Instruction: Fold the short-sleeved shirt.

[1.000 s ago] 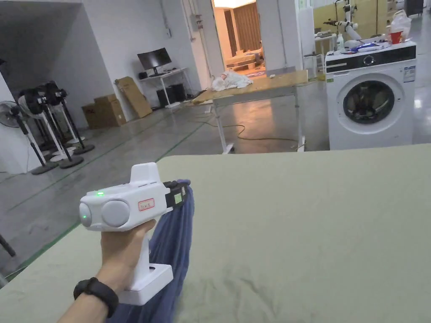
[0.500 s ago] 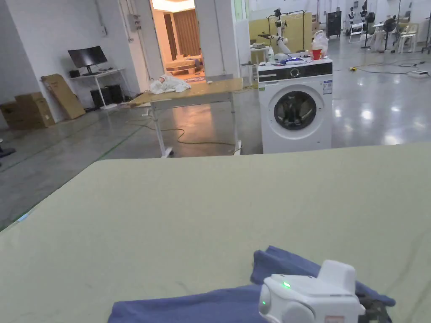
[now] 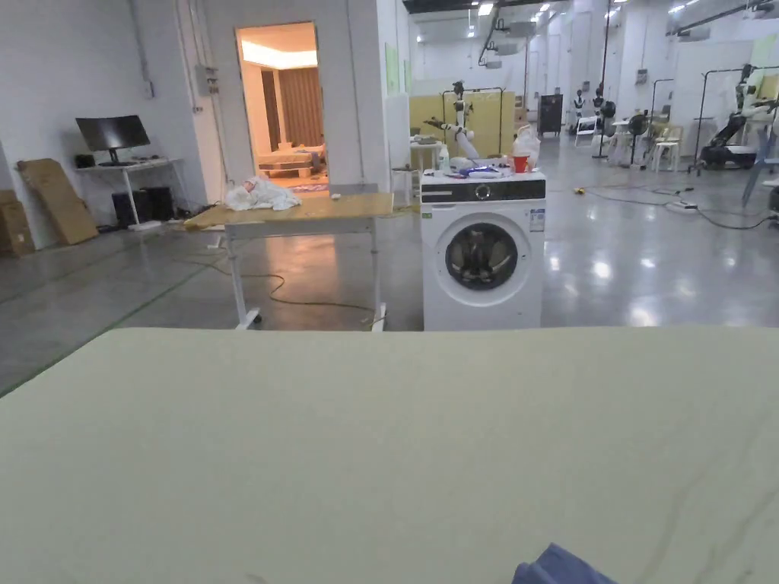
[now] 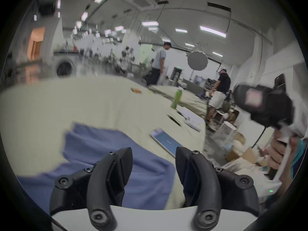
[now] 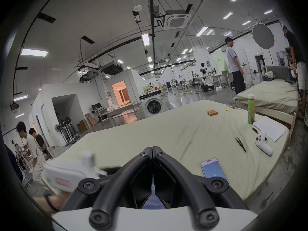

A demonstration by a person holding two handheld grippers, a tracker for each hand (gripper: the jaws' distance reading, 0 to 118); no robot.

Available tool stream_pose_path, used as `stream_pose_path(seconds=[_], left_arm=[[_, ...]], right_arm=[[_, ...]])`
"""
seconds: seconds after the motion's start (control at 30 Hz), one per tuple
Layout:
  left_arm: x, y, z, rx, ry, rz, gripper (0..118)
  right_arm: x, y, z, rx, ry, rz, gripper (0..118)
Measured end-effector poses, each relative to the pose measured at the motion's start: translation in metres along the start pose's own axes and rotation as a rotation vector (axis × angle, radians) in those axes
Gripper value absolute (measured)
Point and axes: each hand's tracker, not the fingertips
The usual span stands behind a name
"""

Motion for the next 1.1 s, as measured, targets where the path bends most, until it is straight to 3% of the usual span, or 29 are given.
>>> stream_pose_path(seconds=[0.13, 0.27, 0.37, 0.47, 0.5, 0.6, 0.7, 0.87, 1.0, 1.1], left_arm=[[-0.008, 0.041, 0.096, 0.178, 0.154, -0.146, 57], [-0.005, 0.049, 0.175, 0.324, 0.320, -0.164, 56], [0.012, 0.042, 0.217, 0.403, 0.523, -0.241, 55], [0.028, 0.028, 0.244, 0.498, 0.726, -0.194, 53], [0.032, 0.022, 0.253, 0.514, 0.754, -0.166, 49], [0.041, 0.009, 0.274, 0.537, 0.822, -0.142, 13], [0.049, -0.002, 0.288, 0.521, 0.933, -0.154, 2], [0.050, -0.014, 0.301, 0.531, 0.948, -0.089, 0], [0.053, -0.012, 0.302, 0.502, 0.968, -0.102, 0], [0.050, -0.012, 0.303, 0.506, 0.963, -0.091, 0]], right_arm=[[-0.016, 0.007, -0.022, -0.001, -0.006, 0.070, 0], [-0.032, 0.012, -0.036, 0.012, 0.013, 0.131, 0], [-0.043, 0.015, -0.035, 0.034, 0.054, 0.141, 0], [-0.052, 0.020, -0.029, 0.032, 0.047, 0.130, 0], [-0.053, 0.021, -0.026, 0.041, 0.049, 0.125, 0], [-0.054, 0.023, -0.018, 0.079, 0.072, 0.149, 0], [-0.055, 0.020, -0.012, 0.117, 0.062, 0.199, 0], [-0.057, 0.007, -0.014, 0.086, 0.086, 0.153, 0], [-0.067, 0.004, -0.015, 0.070, 0.092, 0.203, 0], [-0.069, 0.004, -0.015, 0.078, 0.113, 0.192, 0]])
